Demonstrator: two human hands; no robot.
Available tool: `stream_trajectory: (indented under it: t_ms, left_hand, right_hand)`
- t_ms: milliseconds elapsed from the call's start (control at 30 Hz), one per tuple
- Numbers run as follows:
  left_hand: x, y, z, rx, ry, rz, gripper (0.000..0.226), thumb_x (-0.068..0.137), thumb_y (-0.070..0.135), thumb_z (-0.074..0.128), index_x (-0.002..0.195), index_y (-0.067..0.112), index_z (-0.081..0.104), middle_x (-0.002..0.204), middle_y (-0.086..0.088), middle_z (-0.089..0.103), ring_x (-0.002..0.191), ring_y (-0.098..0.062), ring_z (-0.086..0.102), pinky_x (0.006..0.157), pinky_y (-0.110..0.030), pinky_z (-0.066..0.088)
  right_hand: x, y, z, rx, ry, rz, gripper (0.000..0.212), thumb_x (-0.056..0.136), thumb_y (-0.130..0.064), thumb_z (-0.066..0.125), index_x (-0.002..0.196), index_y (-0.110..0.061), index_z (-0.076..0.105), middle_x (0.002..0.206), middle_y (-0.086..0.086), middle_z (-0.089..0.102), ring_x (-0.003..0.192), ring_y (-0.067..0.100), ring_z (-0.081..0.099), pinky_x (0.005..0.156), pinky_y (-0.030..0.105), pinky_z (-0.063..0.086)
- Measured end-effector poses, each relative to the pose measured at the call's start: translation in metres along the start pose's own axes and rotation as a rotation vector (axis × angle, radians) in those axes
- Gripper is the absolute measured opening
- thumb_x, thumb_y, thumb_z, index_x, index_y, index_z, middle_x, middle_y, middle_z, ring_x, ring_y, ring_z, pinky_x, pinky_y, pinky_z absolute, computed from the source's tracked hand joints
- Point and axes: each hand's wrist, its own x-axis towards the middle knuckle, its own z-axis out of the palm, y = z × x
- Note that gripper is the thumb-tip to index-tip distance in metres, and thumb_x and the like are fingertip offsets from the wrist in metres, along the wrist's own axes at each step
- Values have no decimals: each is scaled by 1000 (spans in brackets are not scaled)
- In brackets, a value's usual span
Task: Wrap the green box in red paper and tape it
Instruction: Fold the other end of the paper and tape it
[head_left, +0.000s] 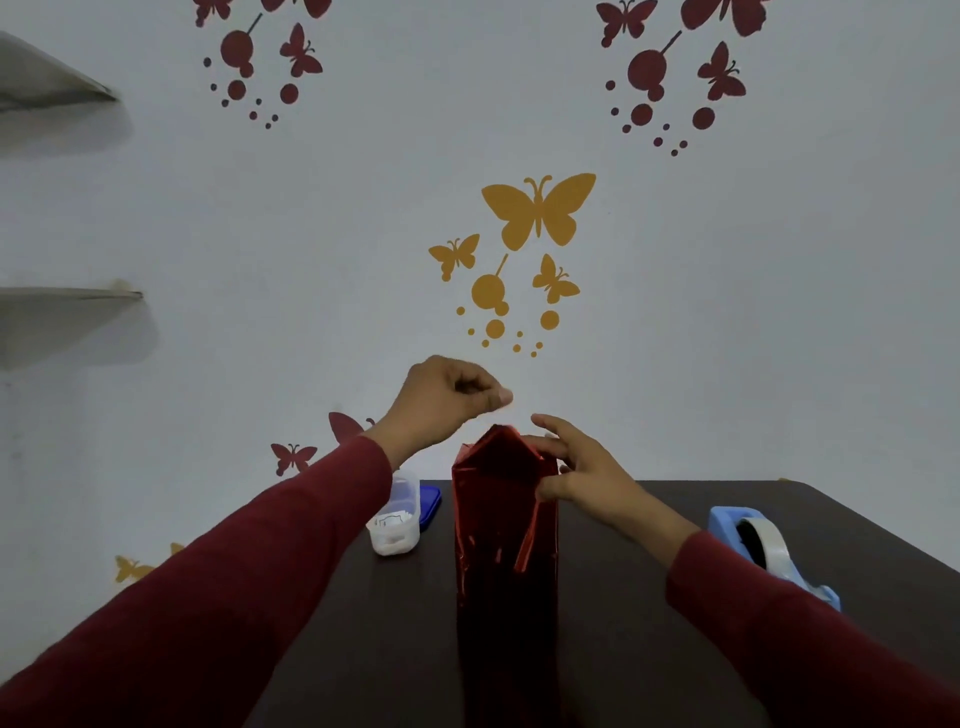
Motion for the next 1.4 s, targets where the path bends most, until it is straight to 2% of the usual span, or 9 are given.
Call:
stream_trajectory:
  t_ms: [133,267,433,633,833,967,1033,1167,1400]
  left_hand:
    - [-14,15,5,-82,242,52,8,87,36,81,85,28,78,80,18,75,72,4,67,73,-13,51]
    - [-50,37,20,-149,364,173,6,89,33,79,86,28,79,82,18,75,77,-1,67,72,-9,49]
    - [-79,50,80,-204,287,287,2,88,24,81,88,23,81,80,15,72,73,-12,65,66,-17,50]
    - [-80,45,186,-273,113,317,7,87,24,82,93,23,78,83,13,69,75,-7,64,68,-16,49]
    - [-79,44,273,-236,-296,191,83,74,55,87,144,39,46,143,22,42,129,1,45,104,-22,44]
    - [-79,43,310,-170,-366,151,109,73,63,84,159,37,23,165,21,15,152,-7,20,120,-35,33]
    - [-82,40,321,-174,-343,136,109,75,61,83,161,35,21,166,21,14,152,-7,20,121,-33,31]
    - [-89,31,335,-205,-308,100,111,76,68,79,163,38,14,168,23,8,150,3,17,121,-28,28]
    - [-93,32,334,-220,-275,99,109,76,69,78,161,39,18,165,25,16,136,14,21,110,-19,31]
  right_hand:
    - [-8,2,-1,25,67,-54,86,78,-9,77,149,-44,43,142,-29,58,138,-2,46,112,33,32]
    - [-28,1,-6,80,375,-79,52,88,-10,72,135,-32,62,128,-22,67,126,-2,57,104,25,44]
    - [-72,7,-30,167,555,83,17,93,-17,70,106,-26,76,92,-8,79,93,7,73,88,32,60]
    - [-126,31,-67,51,645,185,12,94,-15,70,91,-21,79,75,-2,77,71,9,74,70,28,63]
    - [-158,72,-117,-314,727,365,13,87,-24,65,78,-28,74,76,-11,72,75,9,67,63,28,50]
    - [-154,100,-138,-368,585,612,32,82,-36,64,58,-17,56,58,-2,55,58,19,55,57,38,53]
    - [-149,105,-139,-200,544,738,34,86,-39,71,69,-10,64,72,7,64,73,24,66,67,43,60]
    - [-141,110,-141,157,499,855,34,86,-34,78,107,-8,69,108,17,68,93,35,70,60,43,62]
    - [-122,105,-144,311,358,990,26,94,-16,72,115,-4,63,123,17,57,106,43,60,63,57,62]
